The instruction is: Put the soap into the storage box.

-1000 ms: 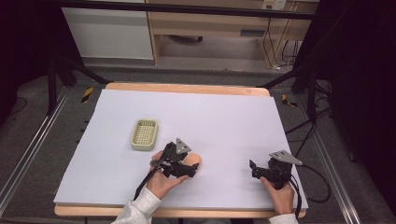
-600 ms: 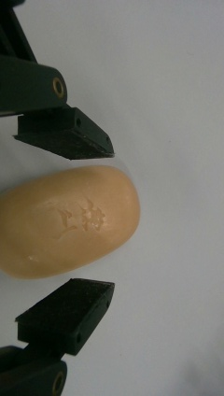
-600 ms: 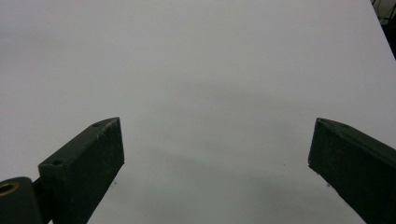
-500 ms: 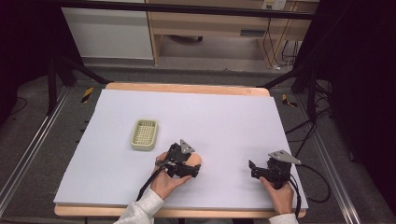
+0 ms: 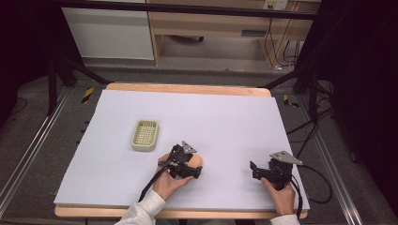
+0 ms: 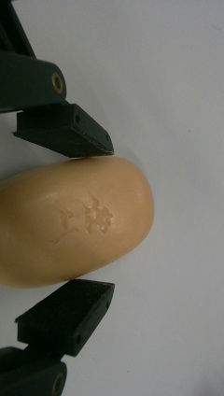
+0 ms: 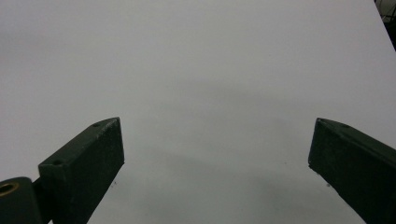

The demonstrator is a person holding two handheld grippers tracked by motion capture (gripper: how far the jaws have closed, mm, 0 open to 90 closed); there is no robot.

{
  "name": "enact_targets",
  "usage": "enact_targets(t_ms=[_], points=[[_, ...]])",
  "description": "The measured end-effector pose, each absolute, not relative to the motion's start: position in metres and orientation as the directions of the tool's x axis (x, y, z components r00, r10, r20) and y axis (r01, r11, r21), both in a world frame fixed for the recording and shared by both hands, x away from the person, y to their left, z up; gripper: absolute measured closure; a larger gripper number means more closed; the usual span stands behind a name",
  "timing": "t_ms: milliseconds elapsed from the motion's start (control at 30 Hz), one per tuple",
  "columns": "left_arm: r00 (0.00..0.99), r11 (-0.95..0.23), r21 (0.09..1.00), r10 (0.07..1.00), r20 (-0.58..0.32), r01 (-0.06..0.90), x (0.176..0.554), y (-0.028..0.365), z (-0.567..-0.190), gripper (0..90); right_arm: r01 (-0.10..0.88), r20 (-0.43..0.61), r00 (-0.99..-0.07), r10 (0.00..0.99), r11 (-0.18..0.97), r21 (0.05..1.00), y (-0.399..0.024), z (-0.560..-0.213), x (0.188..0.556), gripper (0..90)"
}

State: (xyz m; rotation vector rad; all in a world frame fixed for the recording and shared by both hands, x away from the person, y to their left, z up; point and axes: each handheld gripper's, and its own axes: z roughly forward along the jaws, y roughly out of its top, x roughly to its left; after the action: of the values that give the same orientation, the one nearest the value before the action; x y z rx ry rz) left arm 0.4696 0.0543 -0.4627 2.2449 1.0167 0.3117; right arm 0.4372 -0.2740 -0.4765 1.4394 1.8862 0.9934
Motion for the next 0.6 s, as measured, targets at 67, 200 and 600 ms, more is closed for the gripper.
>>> enact_targets(t_ms=[67, 200, 600], points=[[0.67, -0.491, 0.64, 0.741, -0.05, 0.591, 0.47, 0.0539, -0.4636, 27.0, 0.549, 0.005, -0.267, 0.964, 0.148, 0.822, -0.2739, -0.4766, 0.4373, 3.8], [0.669, -0.498, 0.633, 0.742, -0.043, 0.593, 0.471, 0.0529, -0.4654, 26.4, 0.553, 0.008, -0.266, 0.964, 0.145, 0.821, -0.2737, -0.4768, 0.4375, 3.8], [0.664, -0.511, 0.618, 0.748, -0.023, 0.597, 0.4718, 0.0483, -0.4706, 25.2, 0.553, 0.005, -0.265, 0.964, 0.148, 0.82, -0.2738, -0.4775, 0.4381, 3.8]])
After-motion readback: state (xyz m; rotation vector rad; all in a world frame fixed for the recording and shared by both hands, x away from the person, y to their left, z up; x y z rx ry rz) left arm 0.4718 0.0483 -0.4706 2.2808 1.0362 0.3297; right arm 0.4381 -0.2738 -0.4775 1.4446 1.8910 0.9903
